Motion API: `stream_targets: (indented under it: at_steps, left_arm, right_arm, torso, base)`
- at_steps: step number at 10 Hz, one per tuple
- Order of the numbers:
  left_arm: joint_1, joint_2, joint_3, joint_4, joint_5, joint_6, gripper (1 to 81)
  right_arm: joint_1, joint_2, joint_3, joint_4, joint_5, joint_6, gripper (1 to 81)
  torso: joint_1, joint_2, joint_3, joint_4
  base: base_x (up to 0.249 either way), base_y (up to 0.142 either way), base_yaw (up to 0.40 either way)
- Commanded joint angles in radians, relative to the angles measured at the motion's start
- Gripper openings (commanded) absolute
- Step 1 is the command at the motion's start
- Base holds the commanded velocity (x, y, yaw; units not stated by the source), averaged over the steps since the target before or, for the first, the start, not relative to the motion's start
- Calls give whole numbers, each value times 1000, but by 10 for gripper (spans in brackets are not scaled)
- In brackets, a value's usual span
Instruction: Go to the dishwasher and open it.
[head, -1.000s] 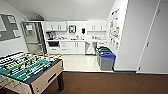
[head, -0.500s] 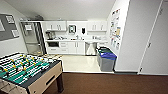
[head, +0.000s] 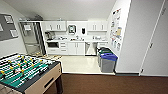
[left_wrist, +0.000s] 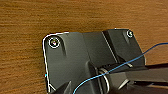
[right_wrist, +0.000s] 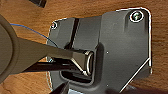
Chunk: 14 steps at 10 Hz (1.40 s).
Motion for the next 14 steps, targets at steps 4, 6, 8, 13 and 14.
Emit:
stream_targets:
  at_steps: [4, 6, 8, 13, 14]
  left_arm:
    - [-53, -19, 9, 7, 45, -3, 811]
    - [-53, -19, 9, 7, 45, -3, 811]
    - [-53, -19, 9, 7, 44, -3, 811]
    - [-53, -19, 9, 4, 42, -3, 811]
    - [-53, -19, 11, 4, 42, -3, 811]
  right_arm:
    - [41, -22, 8, -12, -49, -4, 811]
    - [41, -21, 7, -12, -49, -4, 811]
    - [40, -21, 7, -12, -49, -4, 811]
    - [41, -18, 7, -10, -48, -4, 811]
    - [41, -18, 7, -10, -49, -4, 811]
  torso:
    - [0, 0, 0, 0]
    - [0, 0, 0, 0]
    - [0, 0, 0, 0]
    - [0, 0, 0, 0]
    - [0, 0, 0, 0]
  base:
    - [106, 0, 0]
    - [102, 0, 0]
    - [101, 0, 0]
    - [93, 0, 0]
    - [92, 0, 0]
